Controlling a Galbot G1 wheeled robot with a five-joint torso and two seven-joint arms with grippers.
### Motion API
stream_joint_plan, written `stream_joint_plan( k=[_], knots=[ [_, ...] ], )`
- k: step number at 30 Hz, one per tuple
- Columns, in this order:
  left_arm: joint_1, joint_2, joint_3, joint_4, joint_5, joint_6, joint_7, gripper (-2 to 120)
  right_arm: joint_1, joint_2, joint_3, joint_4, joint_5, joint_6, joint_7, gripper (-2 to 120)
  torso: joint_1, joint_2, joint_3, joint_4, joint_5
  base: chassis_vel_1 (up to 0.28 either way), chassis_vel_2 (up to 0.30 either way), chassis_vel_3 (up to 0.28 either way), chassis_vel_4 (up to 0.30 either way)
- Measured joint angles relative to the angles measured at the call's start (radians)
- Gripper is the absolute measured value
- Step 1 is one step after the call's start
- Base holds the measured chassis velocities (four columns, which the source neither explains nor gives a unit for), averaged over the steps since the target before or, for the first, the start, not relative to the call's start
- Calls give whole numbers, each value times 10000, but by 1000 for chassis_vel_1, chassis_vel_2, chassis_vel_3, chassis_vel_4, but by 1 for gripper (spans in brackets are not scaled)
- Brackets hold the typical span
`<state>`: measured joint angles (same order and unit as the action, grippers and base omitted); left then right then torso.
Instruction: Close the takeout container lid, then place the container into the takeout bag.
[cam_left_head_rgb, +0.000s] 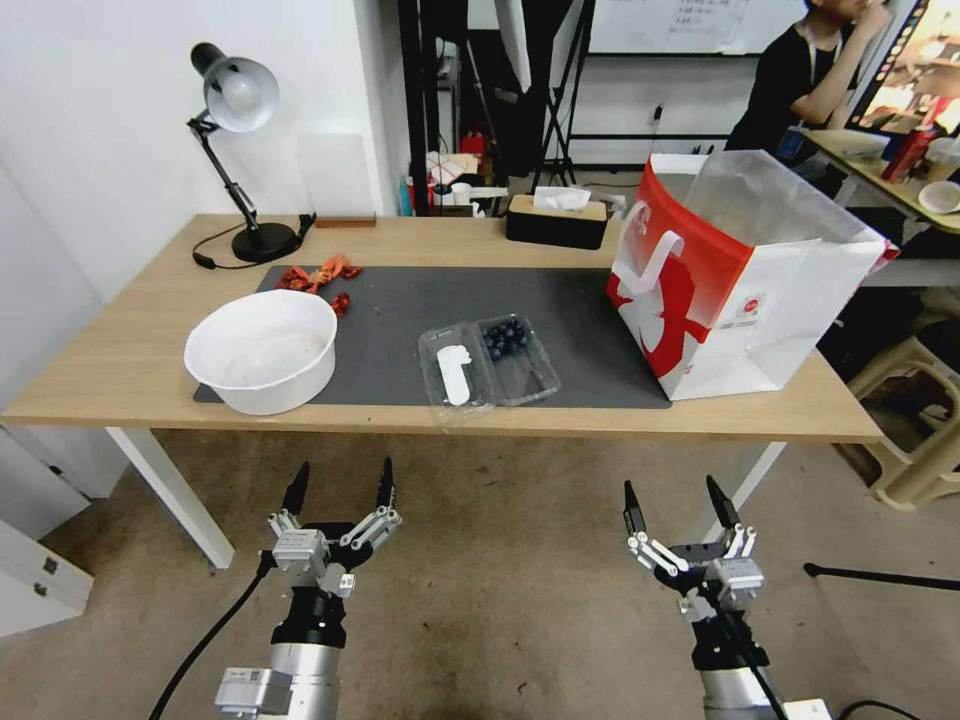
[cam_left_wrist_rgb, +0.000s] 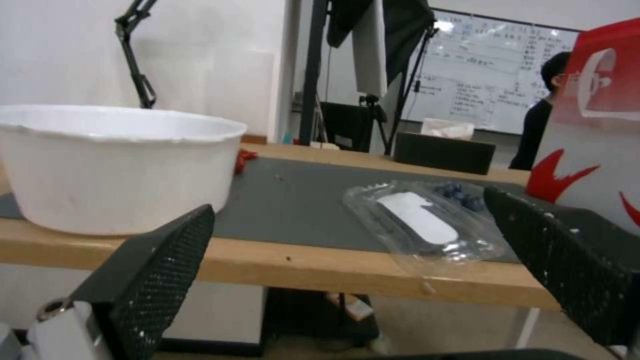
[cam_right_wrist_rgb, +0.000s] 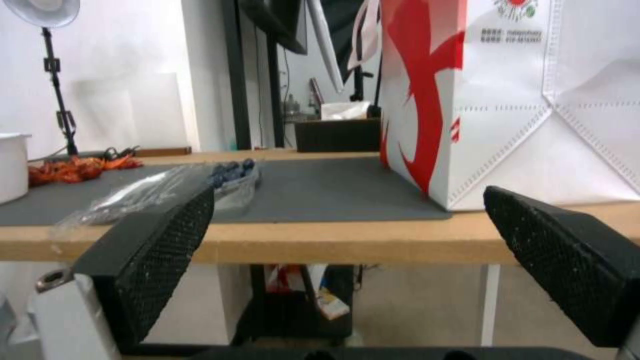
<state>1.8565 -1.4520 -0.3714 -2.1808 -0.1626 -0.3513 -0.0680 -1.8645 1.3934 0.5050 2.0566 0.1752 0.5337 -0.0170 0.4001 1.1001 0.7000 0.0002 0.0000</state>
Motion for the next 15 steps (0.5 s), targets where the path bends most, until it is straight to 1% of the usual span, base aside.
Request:
stream_joint_plan(
  k=[2, 3, 5, 7, 8, 11, 12, 13, 14, 15],
  knots=[
    [-62, 109, 271, 13, -211, 203, 9, 100, -51, -25, -7, 53, 0, -81, -23, 100, 0, 0, 0, 0, -2, 0, 0, 0, 0],
    [-62, 109, 271, 13, -211, 203, 9, 100, -51, -25, -7, 53, 0, -81, -23, 100, 0, 0, 0, 0, -2, 0, 0, 0, 0],
    [-163, 256, 565, -82, -714, 563, 15, 100, -71, -79, 1, 93, 0, -152, -29, 100, 0, 0, 0, 0, -1, 0, 0, 0, 0],
    [-338, 440, 947, -418, -1812, 1181, -14, 100, -32, -234, -32, 147, 13, -355, -37, 100, 0, -1, 1, -6, -1, 0, 0, 0, 0],
    [-338, 440, 947, -418, -1812, 1181, -14, 100, -32, -234, -32, 147, 13, -355, -37, 100, 0, -1, 1, -6, -1, 0, 0, 0, 0],
    [-488, 453, 1176, -1042, -3583, 1775, -135, 100, 379, -695, -326, 80, 81, -846, -41, 100, 0, -2, 0, 1, 3, 0, 0, 0, 0],
    [-488, 453, 1176, -1042, -3583, 1775, -135, 100, 379, -695, -326, 80, 81, -846, -41, 100, 0, -2, 0, 1, 3, 0, 0, 0, 0],
    [-596, 445, 1237, -1306, -4307, 2090, -280, 100, 512, -828, -423, 42, 106, -981, -68, 100, 0, -2, 1, 8, 6, 0, 0, 0, 0],
    [-801, 469, 1311, -1485, -4939, 2431, -457, 100, 546, -882, -467, 36, 125, -1046, -102, 100, 0, -2, 1, 5, 6, 0, 0, 0, 0],
    [-1075, 512, 1412, -1642, -5668, 2823, -707, 100, 533, -900, -481, 35, 144, -1082, -143, 100, 1, -2, 1, -2, -3, 0, 0, 0, 0]
  ],
)
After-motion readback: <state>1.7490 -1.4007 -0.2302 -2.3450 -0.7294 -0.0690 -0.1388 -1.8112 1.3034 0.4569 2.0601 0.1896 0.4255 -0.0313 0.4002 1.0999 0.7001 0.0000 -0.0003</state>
